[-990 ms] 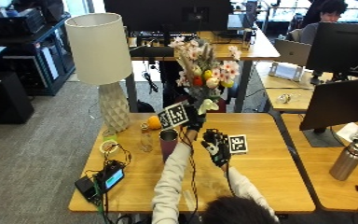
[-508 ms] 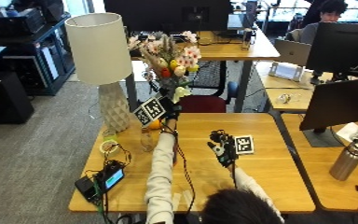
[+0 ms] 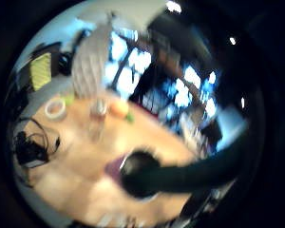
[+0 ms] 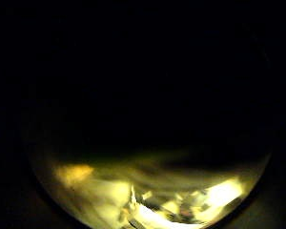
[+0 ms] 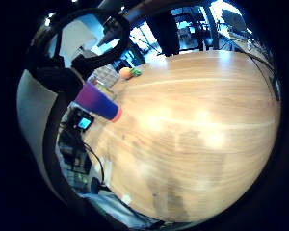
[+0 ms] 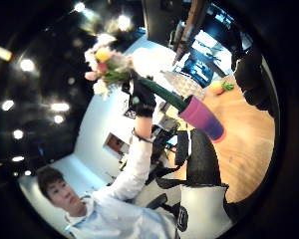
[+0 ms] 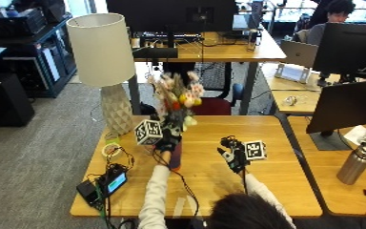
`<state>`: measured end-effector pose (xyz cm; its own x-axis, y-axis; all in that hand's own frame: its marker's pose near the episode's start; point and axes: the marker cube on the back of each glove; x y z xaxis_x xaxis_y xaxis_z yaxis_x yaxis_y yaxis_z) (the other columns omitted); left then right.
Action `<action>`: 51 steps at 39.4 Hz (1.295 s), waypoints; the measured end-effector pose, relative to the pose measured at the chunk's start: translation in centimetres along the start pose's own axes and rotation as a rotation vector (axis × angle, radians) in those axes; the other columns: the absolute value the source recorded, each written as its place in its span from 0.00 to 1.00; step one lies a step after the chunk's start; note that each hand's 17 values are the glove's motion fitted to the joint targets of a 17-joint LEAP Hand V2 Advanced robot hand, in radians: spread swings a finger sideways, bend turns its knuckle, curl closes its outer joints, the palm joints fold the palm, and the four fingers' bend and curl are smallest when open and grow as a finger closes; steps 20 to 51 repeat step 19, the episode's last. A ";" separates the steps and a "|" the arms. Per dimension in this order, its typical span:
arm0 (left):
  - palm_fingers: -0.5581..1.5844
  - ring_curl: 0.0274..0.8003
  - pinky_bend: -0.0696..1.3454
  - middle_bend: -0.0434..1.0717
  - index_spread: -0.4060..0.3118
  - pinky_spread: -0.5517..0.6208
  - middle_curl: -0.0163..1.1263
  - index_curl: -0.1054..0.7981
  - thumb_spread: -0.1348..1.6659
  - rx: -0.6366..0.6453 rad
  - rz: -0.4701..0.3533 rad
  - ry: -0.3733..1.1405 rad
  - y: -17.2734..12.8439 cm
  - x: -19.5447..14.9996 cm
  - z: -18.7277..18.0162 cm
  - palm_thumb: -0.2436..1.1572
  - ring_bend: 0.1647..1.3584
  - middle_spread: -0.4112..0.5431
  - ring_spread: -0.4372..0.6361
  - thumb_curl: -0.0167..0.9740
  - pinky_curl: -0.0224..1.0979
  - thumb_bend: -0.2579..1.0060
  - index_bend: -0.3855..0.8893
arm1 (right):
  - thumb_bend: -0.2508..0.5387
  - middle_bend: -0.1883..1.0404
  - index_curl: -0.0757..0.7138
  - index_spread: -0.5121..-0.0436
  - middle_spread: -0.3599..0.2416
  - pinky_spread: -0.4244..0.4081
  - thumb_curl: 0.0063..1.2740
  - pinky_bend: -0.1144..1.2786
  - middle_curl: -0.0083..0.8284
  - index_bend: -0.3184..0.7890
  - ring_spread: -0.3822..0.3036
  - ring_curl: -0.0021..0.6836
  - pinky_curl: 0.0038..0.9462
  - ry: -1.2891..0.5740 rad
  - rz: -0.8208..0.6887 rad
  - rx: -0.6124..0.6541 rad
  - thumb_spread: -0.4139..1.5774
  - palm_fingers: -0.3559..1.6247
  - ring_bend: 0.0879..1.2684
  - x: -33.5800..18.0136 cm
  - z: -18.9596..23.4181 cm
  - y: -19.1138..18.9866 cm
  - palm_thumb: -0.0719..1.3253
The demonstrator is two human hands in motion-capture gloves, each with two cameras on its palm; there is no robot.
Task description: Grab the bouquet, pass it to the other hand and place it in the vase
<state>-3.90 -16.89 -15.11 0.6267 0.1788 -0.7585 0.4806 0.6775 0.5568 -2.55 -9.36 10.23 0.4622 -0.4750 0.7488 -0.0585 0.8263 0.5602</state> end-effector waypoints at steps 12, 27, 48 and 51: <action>0.20 0.40 0.41 0.21 0.87 0.75 0.31 0.47 0.46 -0.221 0.014 -0.160 8.0 -9.3 -0.8 0.26 0.40 0.78 0.69 0.49 0.33 0.15 0.34 | 0.29 0.47 0.47 0.68 0.45 0.52 0.41 0.34 0.59 0.39 0.40 0.62 0.36 0.191 0.105 0.020 0.70 0.73 0.42 -2.8 -3.8 2.2 0.61; 0.27 0.37 0.42 0.17 0.61 0.83 0.28 0.48 0.52 -0.373 0.351 -0.416 6.6 -6.0 6.7 0.19 0.38 0.61 0.71 0.43 0.32 0.16 0.44 | 0.29 0.46 0.47 0.68 0.45 0.52 0.41 0.32 0.59 0.39 0.40 0.62 0.36 0.106 0.053 0.062 0.69 0.73 0.41 0.0 -6.2 1.8 0.62; 0.27 0.37 0.42 0.17 0.61 0.83 0.28 0.48 0.52 -0.373 0.351 -0.416 6.6 -6.0 6.7 0.19 0.38 0.61 0.71 0.43 0.32 0.16 0.44 | 0.29 0.46 0.47 0.68 0.45 0.52 0.41 0.32 0.59 0.39 0.40 0.62 0.36 0.106 0.053 0.062 0.69 0.73 0.41 0.0 -6.2 1.8 0.62; 0.27 0.37 0.42 0.17 0.61 0.83 0.28 0.48 0.52 -0.373 0.351 -0.416 6.6 -6.0 6.7 0.19 0.38 0.61 0.71 0.43 0.32 0.16 0.44 | 0.29 0.46 0.47 0.68 0.45 0.52 0.41 0.32 0.59 0.39 0.40 0.62 0.36 0.106 0.053 0.062 0.69 0.73 0.41 0.0 -6.2 1.8 0.62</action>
